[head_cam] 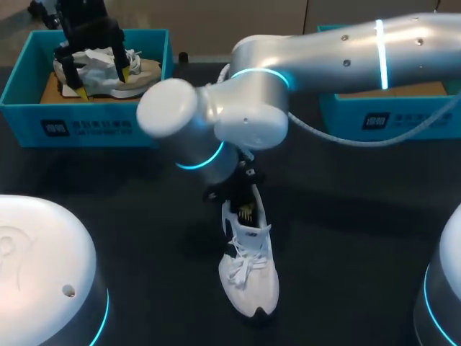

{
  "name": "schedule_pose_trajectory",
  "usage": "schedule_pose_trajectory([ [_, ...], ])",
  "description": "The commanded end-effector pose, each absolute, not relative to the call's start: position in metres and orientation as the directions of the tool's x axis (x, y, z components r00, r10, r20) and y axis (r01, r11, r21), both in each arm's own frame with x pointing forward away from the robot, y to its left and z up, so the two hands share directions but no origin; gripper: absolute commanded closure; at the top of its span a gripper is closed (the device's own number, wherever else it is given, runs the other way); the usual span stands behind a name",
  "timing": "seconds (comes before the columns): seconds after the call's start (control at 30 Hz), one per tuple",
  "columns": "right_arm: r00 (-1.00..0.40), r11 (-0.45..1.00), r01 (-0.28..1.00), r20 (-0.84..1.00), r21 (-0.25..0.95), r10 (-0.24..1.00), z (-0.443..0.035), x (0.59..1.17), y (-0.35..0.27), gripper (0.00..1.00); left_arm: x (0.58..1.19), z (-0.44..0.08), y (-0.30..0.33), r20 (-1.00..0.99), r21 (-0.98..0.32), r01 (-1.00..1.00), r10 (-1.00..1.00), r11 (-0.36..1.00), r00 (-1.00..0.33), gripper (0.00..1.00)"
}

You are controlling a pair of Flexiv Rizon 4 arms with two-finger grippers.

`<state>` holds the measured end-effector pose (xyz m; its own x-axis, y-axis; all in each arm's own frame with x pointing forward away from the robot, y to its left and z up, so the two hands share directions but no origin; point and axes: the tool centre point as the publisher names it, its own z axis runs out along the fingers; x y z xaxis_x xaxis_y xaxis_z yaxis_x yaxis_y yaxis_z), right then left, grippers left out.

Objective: Take the shoe out of the shoebox, open the shoe tongue, remove and reinsert the insole, then place the shoe into the shoebox

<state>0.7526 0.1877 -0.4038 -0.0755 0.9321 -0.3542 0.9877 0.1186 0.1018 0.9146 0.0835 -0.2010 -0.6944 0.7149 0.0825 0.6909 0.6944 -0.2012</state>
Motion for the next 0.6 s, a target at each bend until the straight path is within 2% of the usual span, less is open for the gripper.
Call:
schedule_pose_trajectory([
  [0.03,-0.1,0.118,0.99,-0.217,0.076,0.971,-0.406,0.744,0.179,1.0,0.915,-0.201,0.083,0.086,-0.2,0.691,0.715,0.694,-0.694,0.0],
  [0.3,-0.088,0.094,0.995,-0.126,0.04,0.988,-0.412,0.723,0.172,1.0,0.915,-0.201,0.083,0.086,-0.2,0.691,0.715,0.694,-0.694,0.0],
  [0.6,-0.111,0.122,0.988,-0.113,0.093,0.987,-0.37,0.717,0.182,1.0,0.915,-0.201,0.083,0.086,-0.2,0.691,0.715,0.694,-0.694,0.0],
])
